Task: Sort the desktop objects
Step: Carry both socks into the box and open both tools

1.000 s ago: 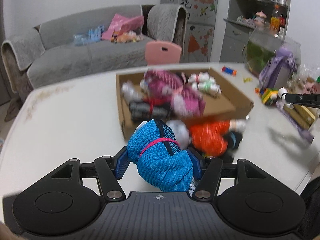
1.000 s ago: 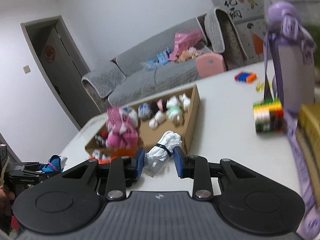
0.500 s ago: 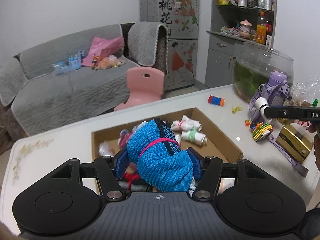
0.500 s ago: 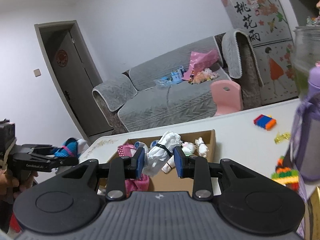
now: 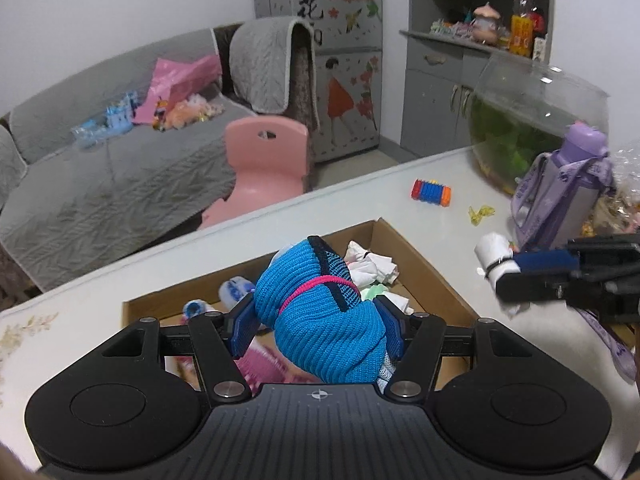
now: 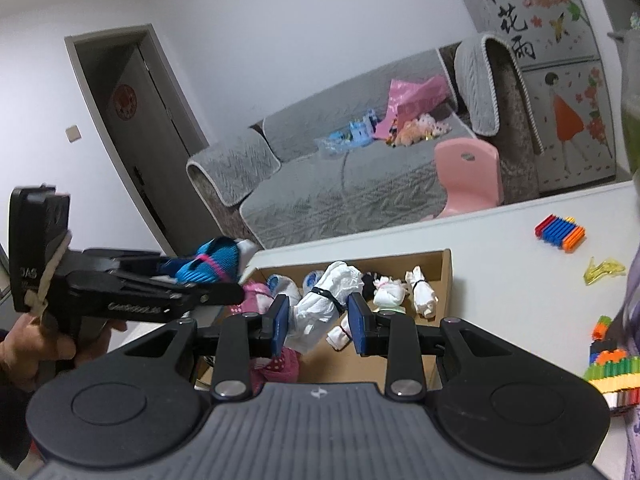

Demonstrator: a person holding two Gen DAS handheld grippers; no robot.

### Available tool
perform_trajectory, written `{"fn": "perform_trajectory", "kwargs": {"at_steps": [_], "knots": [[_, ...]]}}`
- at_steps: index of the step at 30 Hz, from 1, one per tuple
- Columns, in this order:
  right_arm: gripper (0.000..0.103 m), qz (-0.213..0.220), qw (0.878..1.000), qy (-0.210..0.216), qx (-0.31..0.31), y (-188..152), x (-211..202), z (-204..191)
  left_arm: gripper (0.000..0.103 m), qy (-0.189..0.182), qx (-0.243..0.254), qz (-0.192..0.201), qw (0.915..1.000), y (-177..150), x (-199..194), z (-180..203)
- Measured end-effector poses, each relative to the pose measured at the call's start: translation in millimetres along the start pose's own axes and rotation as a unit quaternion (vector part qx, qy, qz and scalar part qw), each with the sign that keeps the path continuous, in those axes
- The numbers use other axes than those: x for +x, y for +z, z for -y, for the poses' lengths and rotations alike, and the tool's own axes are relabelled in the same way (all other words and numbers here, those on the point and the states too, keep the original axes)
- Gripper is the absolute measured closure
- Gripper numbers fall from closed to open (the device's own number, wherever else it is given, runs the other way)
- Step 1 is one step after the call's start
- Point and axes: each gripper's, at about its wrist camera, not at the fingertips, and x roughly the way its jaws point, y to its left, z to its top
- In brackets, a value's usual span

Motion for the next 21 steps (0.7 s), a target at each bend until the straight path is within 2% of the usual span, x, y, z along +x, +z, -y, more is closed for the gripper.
{"fn": "perform_trajectory", "kwargs": {"at_steps": [13,21], "knots": [[0.074,-0.059,0.998,-0.007,-0.006,-16,42,8,0.036,0.002,-0.021,-0.055,0.9983,0,75,-4],[0.074,-0.097,0.994,-0.016,-0.056,-22,71,-5,0.036,0.009,-0.033,-0.074,0.9967,-7,95,-11]]}}
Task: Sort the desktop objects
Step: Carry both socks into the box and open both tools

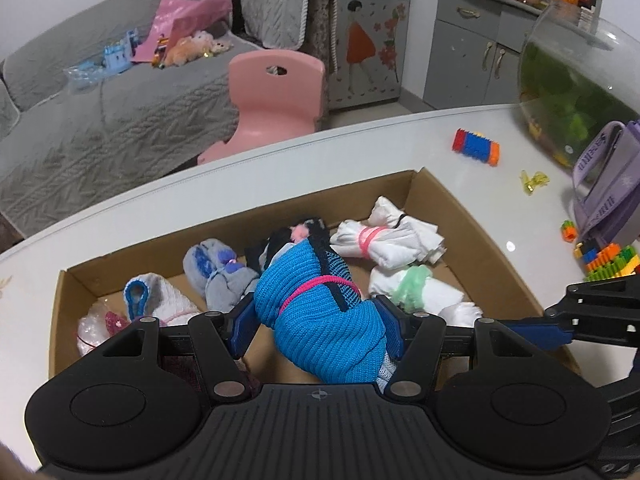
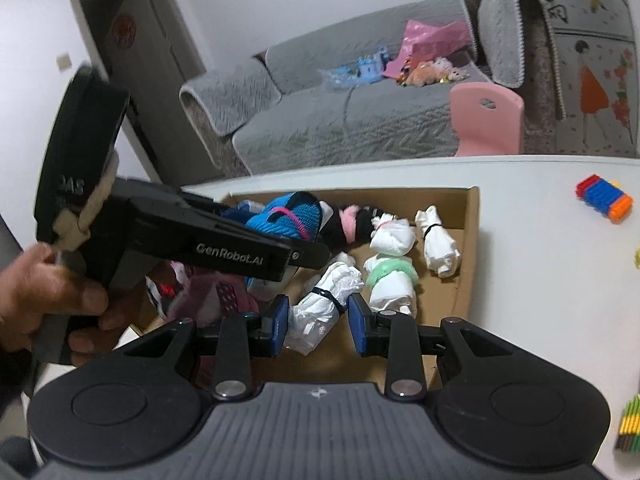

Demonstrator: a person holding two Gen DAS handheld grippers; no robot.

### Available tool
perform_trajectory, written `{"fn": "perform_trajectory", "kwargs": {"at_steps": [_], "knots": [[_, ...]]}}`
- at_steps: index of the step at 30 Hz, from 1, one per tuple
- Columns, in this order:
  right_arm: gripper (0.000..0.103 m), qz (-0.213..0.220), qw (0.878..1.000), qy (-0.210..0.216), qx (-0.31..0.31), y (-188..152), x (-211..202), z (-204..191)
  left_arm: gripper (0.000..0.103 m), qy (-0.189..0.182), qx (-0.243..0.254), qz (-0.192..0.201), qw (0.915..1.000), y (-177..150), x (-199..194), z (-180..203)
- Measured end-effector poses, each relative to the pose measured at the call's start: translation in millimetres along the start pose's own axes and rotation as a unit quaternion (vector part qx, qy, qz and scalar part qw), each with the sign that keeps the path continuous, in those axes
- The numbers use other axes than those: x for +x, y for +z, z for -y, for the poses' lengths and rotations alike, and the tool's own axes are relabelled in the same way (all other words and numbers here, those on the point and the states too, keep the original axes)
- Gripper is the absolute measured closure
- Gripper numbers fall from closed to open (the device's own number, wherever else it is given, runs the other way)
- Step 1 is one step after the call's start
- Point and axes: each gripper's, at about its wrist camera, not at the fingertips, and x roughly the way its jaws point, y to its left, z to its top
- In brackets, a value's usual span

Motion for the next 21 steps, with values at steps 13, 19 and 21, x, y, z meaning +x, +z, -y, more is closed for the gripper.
{"fn": "perform_trajectory", "kwargs": {"at_steps": [13,19,21], "knots": [[0.069,-0.032,0.995,-0.067,-0.072,-7,21,-11,0.035,0.022,0.02,-0.011,0.9995,-13,15,7],[0.061,-0.016,0.994,-0.077,-0.08,-7,10,-15,0.017,0.019,-0.007,-0.012,0.9997,-13,10,0],[0.057,-0.007,0.994,-0.078,-0.08,-6,2,-16,0.017,0.019,-0.002,0.001,0.9998,-15,-2,2]]}}
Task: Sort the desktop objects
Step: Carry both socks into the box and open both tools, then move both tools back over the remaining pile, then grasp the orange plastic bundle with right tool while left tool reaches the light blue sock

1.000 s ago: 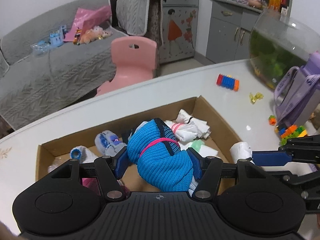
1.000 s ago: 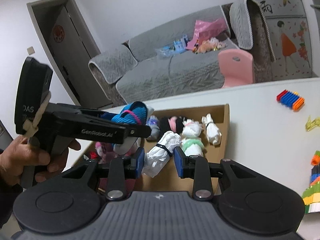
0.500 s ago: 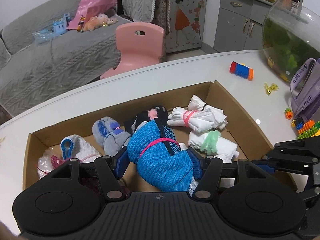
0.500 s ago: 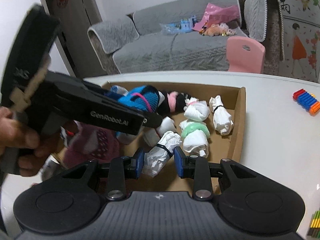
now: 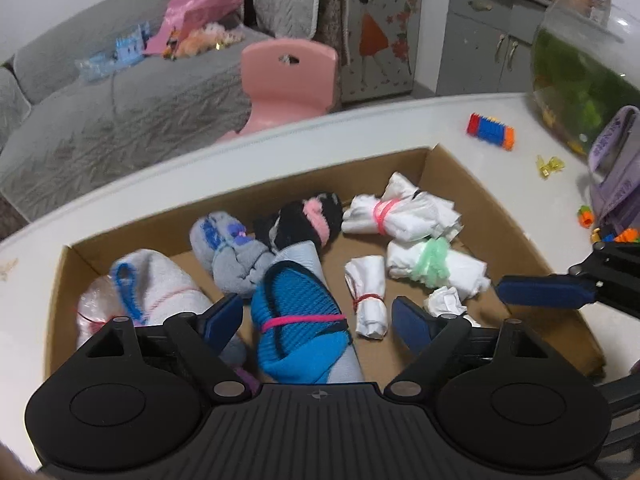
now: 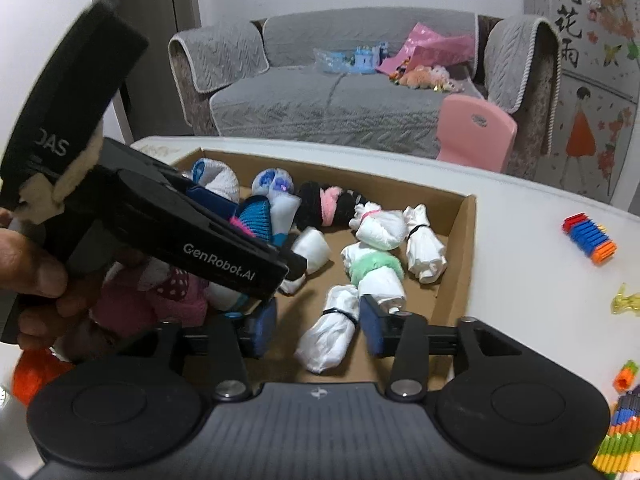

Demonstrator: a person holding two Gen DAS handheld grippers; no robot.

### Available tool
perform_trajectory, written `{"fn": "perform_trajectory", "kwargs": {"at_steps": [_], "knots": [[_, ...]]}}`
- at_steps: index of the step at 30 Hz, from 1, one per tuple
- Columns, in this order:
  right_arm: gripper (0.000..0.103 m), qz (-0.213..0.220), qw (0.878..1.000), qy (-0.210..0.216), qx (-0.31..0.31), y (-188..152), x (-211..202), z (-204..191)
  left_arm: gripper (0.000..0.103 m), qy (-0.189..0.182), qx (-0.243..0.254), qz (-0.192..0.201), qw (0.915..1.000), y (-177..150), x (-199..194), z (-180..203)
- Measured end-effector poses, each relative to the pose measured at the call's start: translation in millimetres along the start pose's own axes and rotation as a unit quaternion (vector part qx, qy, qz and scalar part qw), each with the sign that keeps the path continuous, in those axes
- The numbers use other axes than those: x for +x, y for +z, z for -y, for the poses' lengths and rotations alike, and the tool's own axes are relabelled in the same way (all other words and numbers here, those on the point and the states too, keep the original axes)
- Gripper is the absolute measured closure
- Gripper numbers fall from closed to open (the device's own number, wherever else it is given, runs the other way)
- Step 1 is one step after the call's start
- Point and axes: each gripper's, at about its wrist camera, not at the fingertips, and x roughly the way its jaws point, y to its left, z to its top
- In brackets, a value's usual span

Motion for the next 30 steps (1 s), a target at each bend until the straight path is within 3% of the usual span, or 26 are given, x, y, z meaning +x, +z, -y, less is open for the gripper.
{"fn": "perform_trajectory", "kwargs": {"at_steps": [5,7,9,10,13,18,21,24,30], "knots": [[0.051,0.049,0.998,0.002,0.028,-8,-48,-2,0.012,-0.021,-0.007,0.056,0.9982,-18,-61,-4],[0.037,0.072,0.996,0.006,0.043,-19,-71,-7,0.002,-0.02,-0.008,0.085,0.9961,-34,-91,-8],[0.027,0.086,0.994,0.019,0.06,-31,-88,-12,0.0,-0.01,-0.012,0.108,0.994,-59,-119,-15],[0.027,0.089,0.993,0.025,0.07,-36,-92,-15,0.0,-0.007,-0.013,0.113,0.9935,-71,-129,-19],[0.027,0.089,0.989,0.053,0.104,-51,-95,-21,0.0,0.008,-0.035,0.119,0.9923,-110,-153,-36],[0.027,0.08,0.986,0.085,0.118,-67,-81,-48,0.0,0.042,-0.054,0.081,0.9943,-161,-155,-57],[0.027,0.079,0.988,0.096,0.086,-71,-72,-77,0.0,0.041,-0.071,0.065,0.9945,-177,-148,-67],[0.027,0.084,0.992,0.093,0.013,-66,-68,-112,0.0,0.028,-0.101,0.059,0.9927,-184,-143,-78],[0.026,0.081,0.988,0.049,-0.12,-57,-43,-158,0.0,-0.017,-0.14,0.052,0.9887,-183,-130,-91]]}}
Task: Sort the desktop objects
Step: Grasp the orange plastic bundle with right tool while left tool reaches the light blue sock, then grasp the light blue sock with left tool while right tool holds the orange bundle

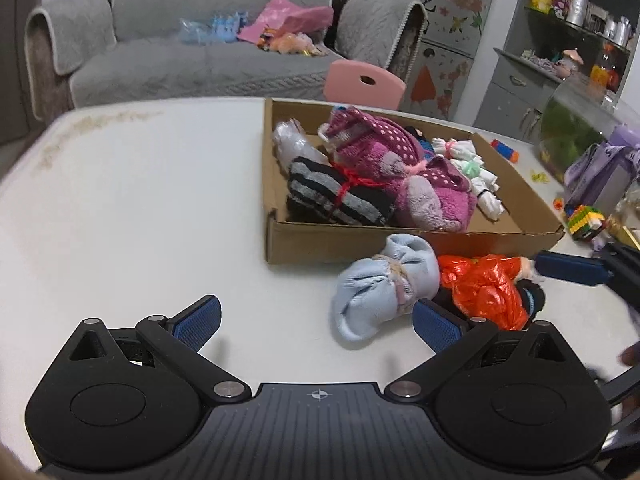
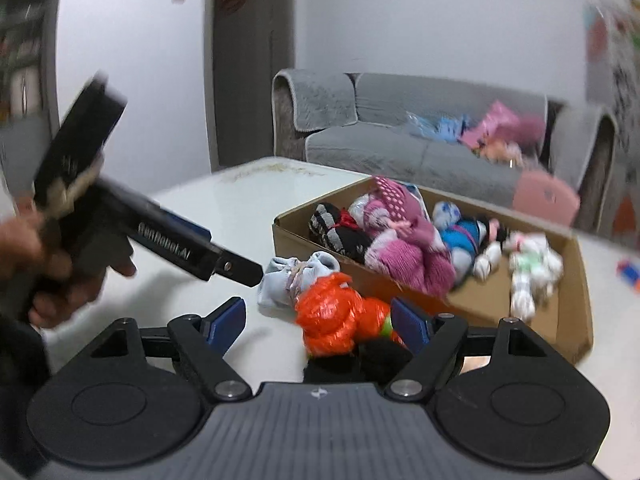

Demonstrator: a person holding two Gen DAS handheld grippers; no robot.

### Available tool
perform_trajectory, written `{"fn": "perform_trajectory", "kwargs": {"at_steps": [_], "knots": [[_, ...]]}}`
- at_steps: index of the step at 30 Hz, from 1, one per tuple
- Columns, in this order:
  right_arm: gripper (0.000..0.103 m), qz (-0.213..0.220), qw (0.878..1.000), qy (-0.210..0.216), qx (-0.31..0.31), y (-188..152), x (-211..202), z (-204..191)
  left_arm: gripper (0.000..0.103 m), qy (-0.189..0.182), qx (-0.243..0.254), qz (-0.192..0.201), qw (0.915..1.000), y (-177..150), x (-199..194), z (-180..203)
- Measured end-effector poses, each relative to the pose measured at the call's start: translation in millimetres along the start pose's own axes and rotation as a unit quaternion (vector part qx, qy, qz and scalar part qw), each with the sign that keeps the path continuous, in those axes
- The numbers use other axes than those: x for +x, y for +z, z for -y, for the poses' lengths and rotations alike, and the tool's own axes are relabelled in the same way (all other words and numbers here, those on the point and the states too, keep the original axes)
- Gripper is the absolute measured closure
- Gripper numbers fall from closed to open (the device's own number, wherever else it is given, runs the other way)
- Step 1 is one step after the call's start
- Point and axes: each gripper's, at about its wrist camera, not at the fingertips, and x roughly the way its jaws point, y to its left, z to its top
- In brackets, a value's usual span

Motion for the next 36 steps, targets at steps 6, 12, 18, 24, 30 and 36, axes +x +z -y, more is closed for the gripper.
{"fn": "perform_trajectory", "kwargs": {"at_steps": [6,12,18,24,30,36], "knots": [[0.036,-0.035,0.998,-0.019,-0.043,-5,37,-1,0.0,-0.017,-0.011,-0.008,0.9998,0,12,2],[0.057,-0.032,0.999,-0.019,-0.002,-14,37,16,0.0,-0.029,-0.018,-0.021,0.9992,2,24,6],[0.058,-0.024,1.0,-0.015,0.012,-21,23,20,0.0,-0.034,0.008,-0.028,0.999,1,39,26],[0.061,-0.017,0.999,-0.017,0.028,-23,12,26,0.0,-0.033,0.031,-0.02,0.9988,-1,49,34],[0.068,-0.007,0.997,-0.009,0.071,-27,3,44,0.011,-0.057,0.059,-0.002,0.9966,-4,49,40],[0.069,0.0,0.997,-0.005,0.081,-25,8,52,0.016,-0.073,0.08,-0.003,0.9942,-5,49,45]]}}
